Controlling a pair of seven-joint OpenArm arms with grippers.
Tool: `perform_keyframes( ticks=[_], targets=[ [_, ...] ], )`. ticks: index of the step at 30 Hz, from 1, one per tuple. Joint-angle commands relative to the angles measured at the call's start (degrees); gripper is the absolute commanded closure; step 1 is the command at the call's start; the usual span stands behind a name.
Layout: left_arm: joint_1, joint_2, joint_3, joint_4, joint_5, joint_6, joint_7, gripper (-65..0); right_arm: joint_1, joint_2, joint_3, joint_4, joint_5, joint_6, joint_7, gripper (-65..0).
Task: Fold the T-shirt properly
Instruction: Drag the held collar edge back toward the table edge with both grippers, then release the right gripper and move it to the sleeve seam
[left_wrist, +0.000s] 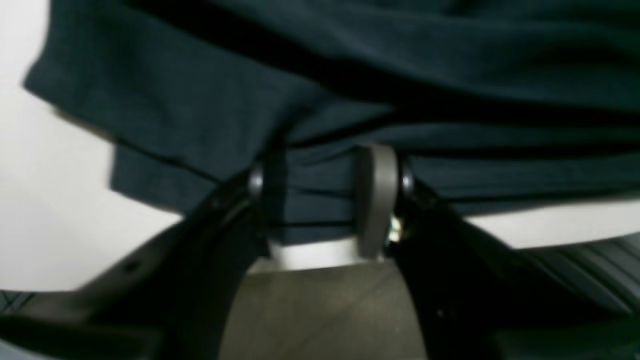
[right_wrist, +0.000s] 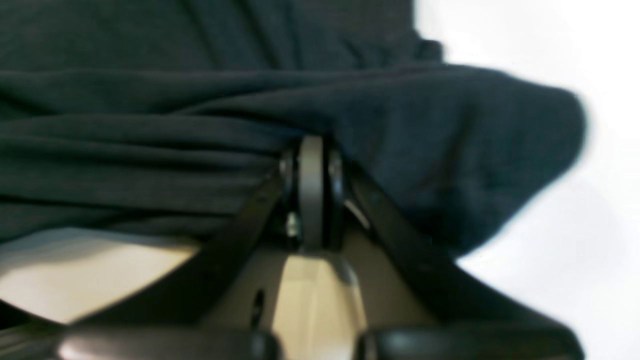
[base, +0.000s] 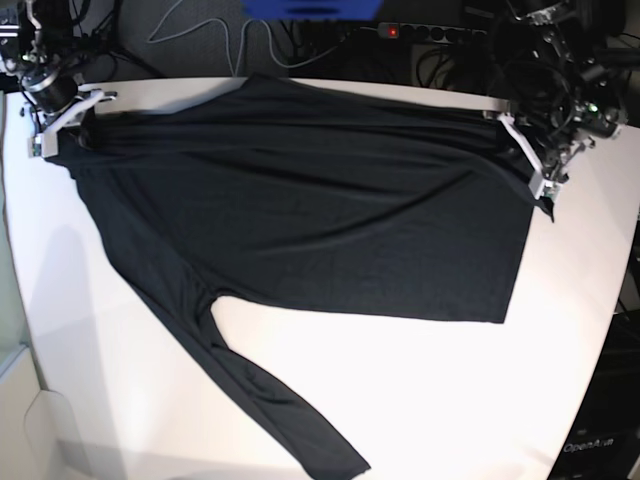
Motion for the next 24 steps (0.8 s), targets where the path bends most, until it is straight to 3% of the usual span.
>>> perform_keyframes(
  ticks=[1, 10, 24],
  targets=[
    [-0.5, -0.6, -0.4, 0.6, 0.8, 0.3, 0.4, -22.6, -0.4, 1.0, 0.5, 0.4, -0.9, -1.5, -0.8, 0.0],
    [-2.1, -0.6, -0.4, 1.0, 0.7, 0.3, -0.2, -22.6, -0.1, 3.3, 0.5, 5.5, -0.9, -1.5, -0.9, 0.0],
    [-3.7, 1.0, -0.3, 10.3, 0.7, 0.3, 0.4, -22.6, 1.0, 3.6, 1.4, 9.0, -0.9, -1.5, -1.1, 0.0]
  ],
)
